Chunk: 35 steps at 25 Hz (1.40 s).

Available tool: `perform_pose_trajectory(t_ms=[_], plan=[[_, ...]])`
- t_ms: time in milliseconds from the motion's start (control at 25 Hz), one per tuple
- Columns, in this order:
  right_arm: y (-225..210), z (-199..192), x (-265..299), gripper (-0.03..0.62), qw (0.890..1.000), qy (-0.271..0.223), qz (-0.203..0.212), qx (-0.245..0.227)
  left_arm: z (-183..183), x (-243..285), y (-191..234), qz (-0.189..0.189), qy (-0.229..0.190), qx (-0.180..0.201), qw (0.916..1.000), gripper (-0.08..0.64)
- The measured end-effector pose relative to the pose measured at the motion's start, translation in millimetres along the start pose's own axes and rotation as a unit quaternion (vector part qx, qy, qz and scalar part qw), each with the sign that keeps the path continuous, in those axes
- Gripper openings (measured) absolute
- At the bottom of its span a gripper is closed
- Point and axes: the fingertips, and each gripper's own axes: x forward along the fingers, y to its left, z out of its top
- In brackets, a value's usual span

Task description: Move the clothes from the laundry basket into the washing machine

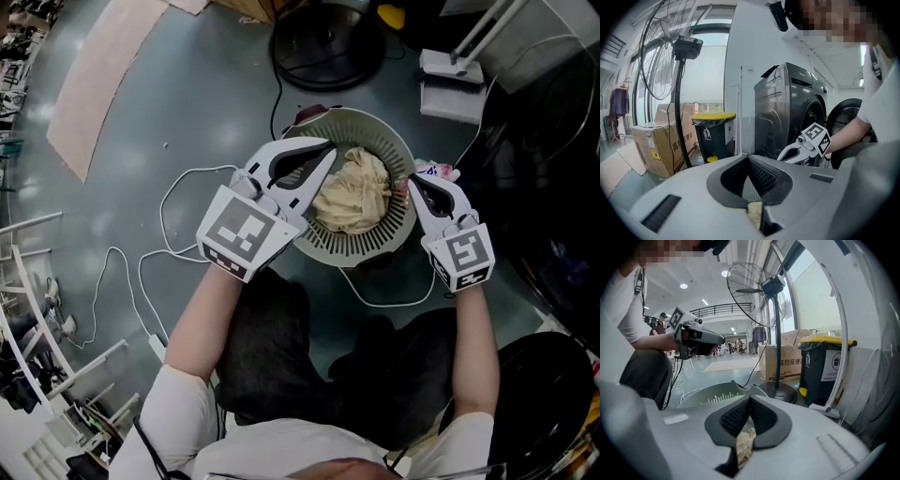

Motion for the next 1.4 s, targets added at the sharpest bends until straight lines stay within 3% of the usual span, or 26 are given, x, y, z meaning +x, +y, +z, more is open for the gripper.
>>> perform_pose_trajectory(t_ms=[200,360,560,840,1040,1240,1400], plan=[[2.3,9.5,12.8,0.012,0.998,0.023,0.019,-0.059,-3.5,-4.8,7.5,0.014,0.004,0.002,0.9999,0.006],[6.0,27.4,20.1,0.012,0.992,0.045,0.059,-0.097,4.8,-7.2,6.2,0.011,-0.008,-0.002,0.9999,0.005],[11.8,39.3,24.2,0.021,0.976,0.100,0.110,-0.162,9.4,-8.6,8.2,0.014,-0.016,0.000,0.9998,0.005],[38.5,58.0,44.5,0.042,0.955,0.145,0.171,-0.193,11.4,-21.4,23.1,0.024,-0.022,-0.005,0.9995,0.006],[68.8,11.1,70.2,0.146,0.930,0.219,0.217,-0.198,6.1,-29.0,27.9,0.022,-0.023,-0.007,0.9995,0.006],[80.9,-46.3,97.9,0.307,0.928,0.267,0.218,-0.143,3.0,-38.7,26.9,0.002,-0.022,0.022,0.9995,0.005],[75.4,-88.0,122.0,0.373,0.926,0.298,0.195,-0.122,-15.3,-45.3,36.5,0.002,-0.015,0.032,0.9994,0.006]])
